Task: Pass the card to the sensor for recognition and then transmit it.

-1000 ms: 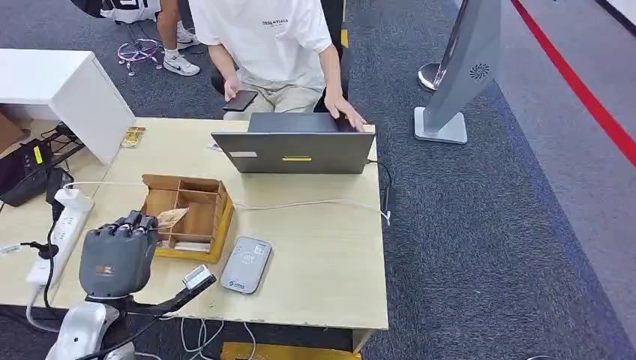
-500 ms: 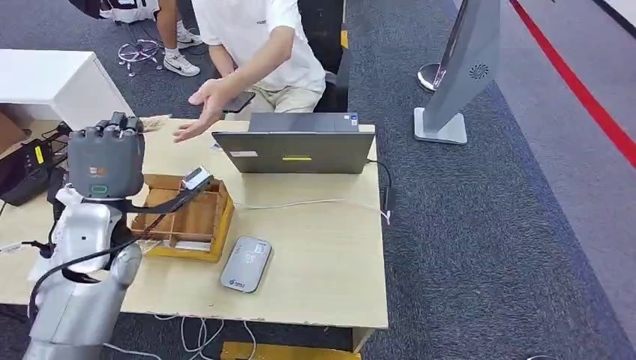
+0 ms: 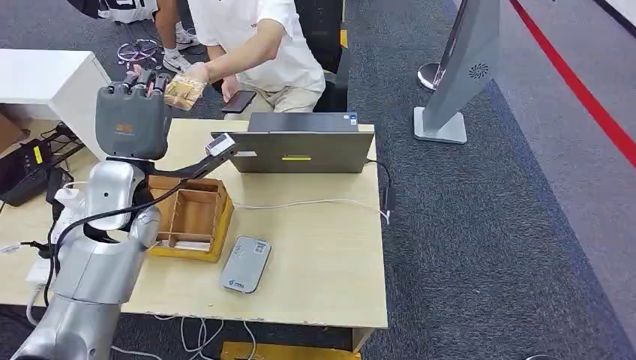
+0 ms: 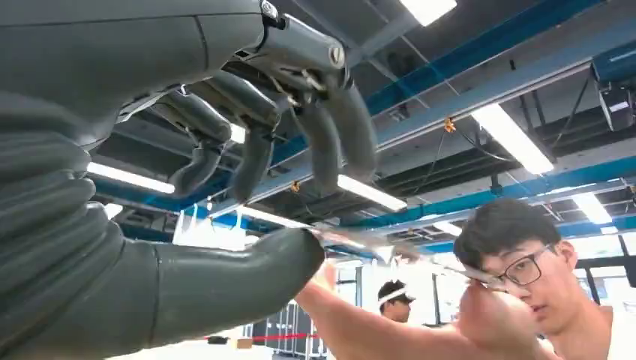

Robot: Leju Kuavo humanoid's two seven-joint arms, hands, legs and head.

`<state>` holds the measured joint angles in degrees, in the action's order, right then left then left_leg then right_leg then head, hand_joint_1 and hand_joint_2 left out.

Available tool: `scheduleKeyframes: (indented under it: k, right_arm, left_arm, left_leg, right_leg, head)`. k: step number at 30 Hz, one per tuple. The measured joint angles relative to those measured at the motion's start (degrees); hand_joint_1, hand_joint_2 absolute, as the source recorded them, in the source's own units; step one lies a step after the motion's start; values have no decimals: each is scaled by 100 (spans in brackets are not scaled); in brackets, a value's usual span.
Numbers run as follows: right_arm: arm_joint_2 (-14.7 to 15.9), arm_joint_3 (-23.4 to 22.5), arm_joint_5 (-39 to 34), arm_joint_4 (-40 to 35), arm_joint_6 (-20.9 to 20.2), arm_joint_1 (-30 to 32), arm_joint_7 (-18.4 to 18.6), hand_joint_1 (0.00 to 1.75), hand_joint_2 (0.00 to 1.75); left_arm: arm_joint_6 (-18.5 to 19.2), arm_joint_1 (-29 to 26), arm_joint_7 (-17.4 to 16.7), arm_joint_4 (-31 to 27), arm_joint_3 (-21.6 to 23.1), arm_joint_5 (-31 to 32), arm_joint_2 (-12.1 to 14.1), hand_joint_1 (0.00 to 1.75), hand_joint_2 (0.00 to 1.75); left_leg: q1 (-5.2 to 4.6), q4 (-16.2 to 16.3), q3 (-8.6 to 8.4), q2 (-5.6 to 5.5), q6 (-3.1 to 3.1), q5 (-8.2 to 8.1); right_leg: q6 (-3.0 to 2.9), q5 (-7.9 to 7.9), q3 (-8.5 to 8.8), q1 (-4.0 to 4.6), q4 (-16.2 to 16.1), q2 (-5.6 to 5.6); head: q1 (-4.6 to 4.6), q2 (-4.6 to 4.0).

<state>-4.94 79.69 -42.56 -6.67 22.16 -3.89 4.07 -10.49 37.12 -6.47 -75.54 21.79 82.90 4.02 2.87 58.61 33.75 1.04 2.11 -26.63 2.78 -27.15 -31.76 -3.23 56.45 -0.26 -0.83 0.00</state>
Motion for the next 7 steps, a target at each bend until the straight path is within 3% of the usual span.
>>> scheduleKeyframes:
  k: [7]
  right_arm:
    - [2,0,-13,-2,0,3,-11,0,0]
  left_arm:
    - [-44,-126,7,-276,50,-116,-11,0,175]
  left_leg:
    - [0,0,1,-1,0,0]
  right_leg:
    - [0,0,3,0,0,-1]
  head:
    - [2,0]
